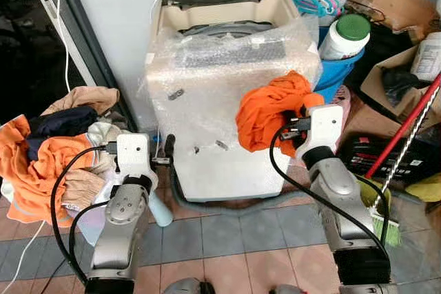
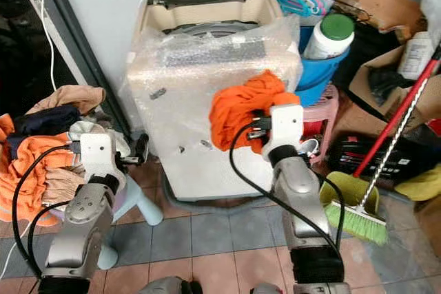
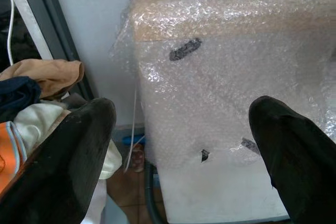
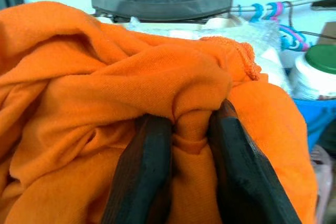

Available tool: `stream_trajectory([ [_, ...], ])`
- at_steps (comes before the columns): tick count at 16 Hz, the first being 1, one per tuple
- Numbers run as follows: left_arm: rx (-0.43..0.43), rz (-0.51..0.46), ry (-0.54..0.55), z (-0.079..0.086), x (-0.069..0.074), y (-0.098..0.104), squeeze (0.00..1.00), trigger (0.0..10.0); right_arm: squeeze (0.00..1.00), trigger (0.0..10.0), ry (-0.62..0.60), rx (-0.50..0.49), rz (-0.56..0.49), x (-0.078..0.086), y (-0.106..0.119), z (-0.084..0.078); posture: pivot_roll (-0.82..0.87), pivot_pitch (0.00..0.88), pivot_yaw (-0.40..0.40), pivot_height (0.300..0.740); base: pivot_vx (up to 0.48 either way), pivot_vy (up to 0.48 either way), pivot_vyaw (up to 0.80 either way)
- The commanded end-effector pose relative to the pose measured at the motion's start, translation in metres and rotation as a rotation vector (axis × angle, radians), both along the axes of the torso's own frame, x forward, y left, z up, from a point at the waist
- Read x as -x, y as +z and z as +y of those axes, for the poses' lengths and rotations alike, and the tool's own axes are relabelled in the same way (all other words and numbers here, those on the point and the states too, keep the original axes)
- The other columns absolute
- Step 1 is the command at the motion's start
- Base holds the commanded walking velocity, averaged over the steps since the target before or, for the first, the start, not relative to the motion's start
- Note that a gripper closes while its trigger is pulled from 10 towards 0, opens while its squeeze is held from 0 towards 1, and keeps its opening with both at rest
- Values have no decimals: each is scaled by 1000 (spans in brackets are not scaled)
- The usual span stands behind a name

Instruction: Clothes washing

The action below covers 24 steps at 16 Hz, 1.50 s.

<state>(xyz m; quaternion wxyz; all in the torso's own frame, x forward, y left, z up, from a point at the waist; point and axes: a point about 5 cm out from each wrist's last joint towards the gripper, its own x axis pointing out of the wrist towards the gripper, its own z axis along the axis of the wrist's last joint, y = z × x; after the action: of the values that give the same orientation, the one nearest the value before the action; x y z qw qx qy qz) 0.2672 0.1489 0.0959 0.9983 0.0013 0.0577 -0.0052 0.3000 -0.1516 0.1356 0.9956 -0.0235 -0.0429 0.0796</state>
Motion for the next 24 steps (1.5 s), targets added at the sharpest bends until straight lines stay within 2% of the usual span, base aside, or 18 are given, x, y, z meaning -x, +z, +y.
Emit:
stream_trajectory([
  [1,-10,-18,17,5,-1,3,0,10000,0,10000,6,-1,-28,-6,9,2,-21,0,100,740,296,0,0],
  [2,-11,-18,16,5,-1,3,0,10000,0,10000,8,23,-33,-7,11,3,-27,0,99,740,356,0,0],
  [3,-9,-20,14,4,-2,3,0,10000,0,10000,0,88,-49,-10,14,5,-26,0,98,740,394,0,0],
  [6,-2,-21,17,3,-3,4,0,10000,0,10000,57,7,-85,-13,26,14,-29,0,96,740,369,0,0],
  [7,-2,-21,17,3,-3,4,0,10000,0,10000,57,7,-85,-13,26,14,-29,0,96,740,356,0,0],
  [10,3,-19,24,2,-5,4,0,10000,0,10000,195,64,-115,-10,33,25,-30,0,94,740,360,0,223],
  [13,5,-23,20,1,-6,4,0,10000,0,10000,215,47,-168,-16,45,26,-31,0,93,740,391,0,642],
  [17,10,-22,12,-1,-7,3,0,10000,0,10000,255,75,-204,-23,56,27,-35,0,93,740,398,0,566],
  [20,13,-20,3,-4,-10,4,0,10000,0,10000,400,238,-294,-31,73,45,-33,0,92,740,374,0,460],
  [22,7,-17,4,-5,-11,4,0,10000,0,10000,362,266,-348,-49,95,45,-28,0,88,740,131,0,0],
  [23,6,-16,7,-5,-11,4,0,10000,0,10000,219,246,-354,-68,115,30,-26,0,87,740,0,0,0],
  [24,5,-16,7,-5,-11,4,0,10000,0,10000,111,211,-356,-81,130,18,-25,0,87,740,0,0,0],
])
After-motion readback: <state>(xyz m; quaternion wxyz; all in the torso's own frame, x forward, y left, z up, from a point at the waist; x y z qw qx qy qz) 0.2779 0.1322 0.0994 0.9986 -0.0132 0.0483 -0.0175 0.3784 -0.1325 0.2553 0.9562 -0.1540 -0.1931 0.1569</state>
